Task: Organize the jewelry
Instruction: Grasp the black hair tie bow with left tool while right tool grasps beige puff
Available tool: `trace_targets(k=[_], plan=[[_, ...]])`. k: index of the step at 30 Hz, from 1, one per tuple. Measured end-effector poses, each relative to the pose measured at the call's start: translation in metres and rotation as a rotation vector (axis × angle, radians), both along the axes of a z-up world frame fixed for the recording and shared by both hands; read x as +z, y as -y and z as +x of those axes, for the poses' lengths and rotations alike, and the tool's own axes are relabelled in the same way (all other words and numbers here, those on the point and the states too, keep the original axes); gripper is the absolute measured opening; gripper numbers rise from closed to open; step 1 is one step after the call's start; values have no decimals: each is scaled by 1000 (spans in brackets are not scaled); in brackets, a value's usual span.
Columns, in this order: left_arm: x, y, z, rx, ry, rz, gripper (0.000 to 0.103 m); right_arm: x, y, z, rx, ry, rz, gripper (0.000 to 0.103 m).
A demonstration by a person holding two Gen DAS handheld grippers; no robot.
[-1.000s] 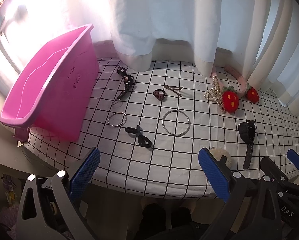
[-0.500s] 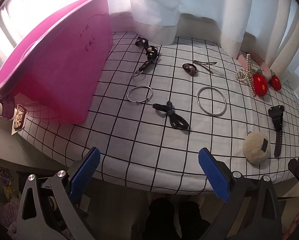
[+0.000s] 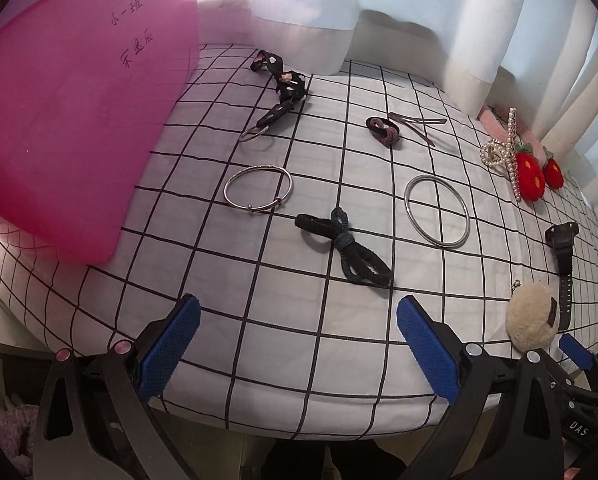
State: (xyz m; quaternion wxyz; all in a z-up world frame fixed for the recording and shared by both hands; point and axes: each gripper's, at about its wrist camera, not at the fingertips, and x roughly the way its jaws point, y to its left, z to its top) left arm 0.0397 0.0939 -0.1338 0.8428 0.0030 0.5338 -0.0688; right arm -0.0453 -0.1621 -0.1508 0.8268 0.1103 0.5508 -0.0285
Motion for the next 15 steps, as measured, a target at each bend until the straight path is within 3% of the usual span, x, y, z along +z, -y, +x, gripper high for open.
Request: trace_targets(k=[4,15], plan=[[-4,13,4,-29,33,8,97,-8,1,7,11,5,-5,94],[-24,30,11,-1,50,-4,97,-22,-8,20,74,65,-57,94]])
